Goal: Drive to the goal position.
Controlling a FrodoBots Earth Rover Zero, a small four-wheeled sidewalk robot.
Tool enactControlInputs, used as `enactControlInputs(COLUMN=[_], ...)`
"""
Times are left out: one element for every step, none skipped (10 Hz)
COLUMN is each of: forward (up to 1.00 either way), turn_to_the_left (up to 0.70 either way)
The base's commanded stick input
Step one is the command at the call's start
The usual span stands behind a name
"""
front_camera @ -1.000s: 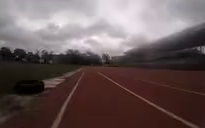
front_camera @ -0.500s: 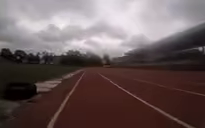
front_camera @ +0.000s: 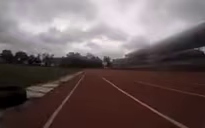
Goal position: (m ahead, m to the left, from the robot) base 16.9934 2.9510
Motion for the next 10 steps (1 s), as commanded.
enactControlInputs(forward=[0.70,0.70,0.70,0.70,0.70,0.70,0.70,0.70,0.70,0.70], turn_to_the_left=[0.00,0.00,0.00,0.00,0.00,0.00,0.00,0.00,0.00,0.00])
